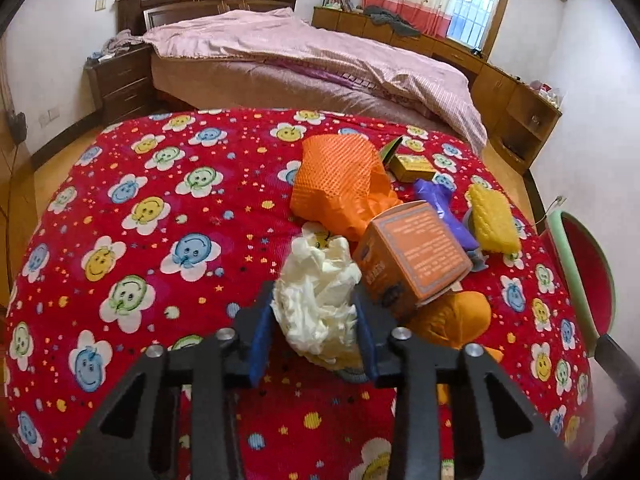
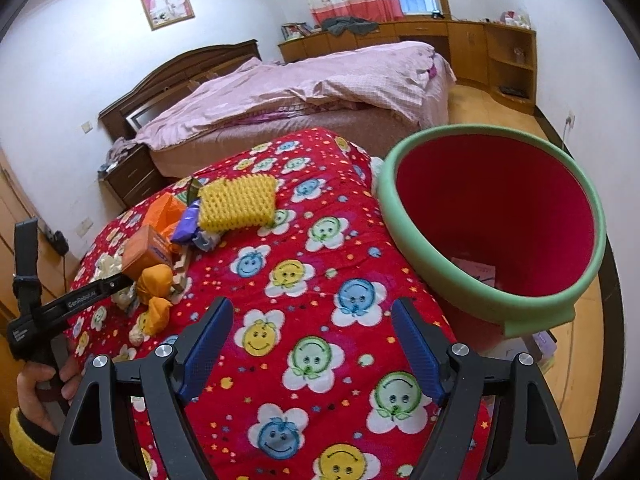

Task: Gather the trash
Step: 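Grasp the crumpled white tissue with the left tool while the right tool grasps the orange bag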

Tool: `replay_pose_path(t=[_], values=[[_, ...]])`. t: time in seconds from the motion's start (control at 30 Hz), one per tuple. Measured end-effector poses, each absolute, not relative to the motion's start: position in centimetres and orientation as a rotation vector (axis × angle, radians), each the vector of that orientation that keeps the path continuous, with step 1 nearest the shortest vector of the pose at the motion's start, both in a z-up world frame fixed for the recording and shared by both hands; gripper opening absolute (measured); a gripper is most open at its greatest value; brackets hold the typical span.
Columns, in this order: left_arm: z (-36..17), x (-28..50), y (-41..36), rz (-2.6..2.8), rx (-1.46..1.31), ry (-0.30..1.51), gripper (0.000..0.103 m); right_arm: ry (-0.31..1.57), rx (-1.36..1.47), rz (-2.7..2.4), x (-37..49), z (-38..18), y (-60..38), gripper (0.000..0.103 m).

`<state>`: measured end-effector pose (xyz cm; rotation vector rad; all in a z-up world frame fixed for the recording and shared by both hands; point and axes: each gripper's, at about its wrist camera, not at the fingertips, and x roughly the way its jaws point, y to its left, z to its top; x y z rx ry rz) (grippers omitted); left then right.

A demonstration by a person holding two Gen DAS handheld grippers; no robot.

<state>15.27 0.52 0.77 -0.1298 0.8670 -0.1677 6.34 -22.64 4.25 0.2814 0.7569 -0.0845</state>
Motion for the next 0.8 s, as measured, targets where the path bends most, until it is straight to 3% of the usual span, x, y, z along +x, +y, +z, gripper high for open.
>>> replay_pose_path(t=[0.8], values=[[2.1,9.9,6.5,-0.012,-0.233,0.855,0.036,0.862,0.2,0.156,11.4,2.7,-13.4,0.082]])
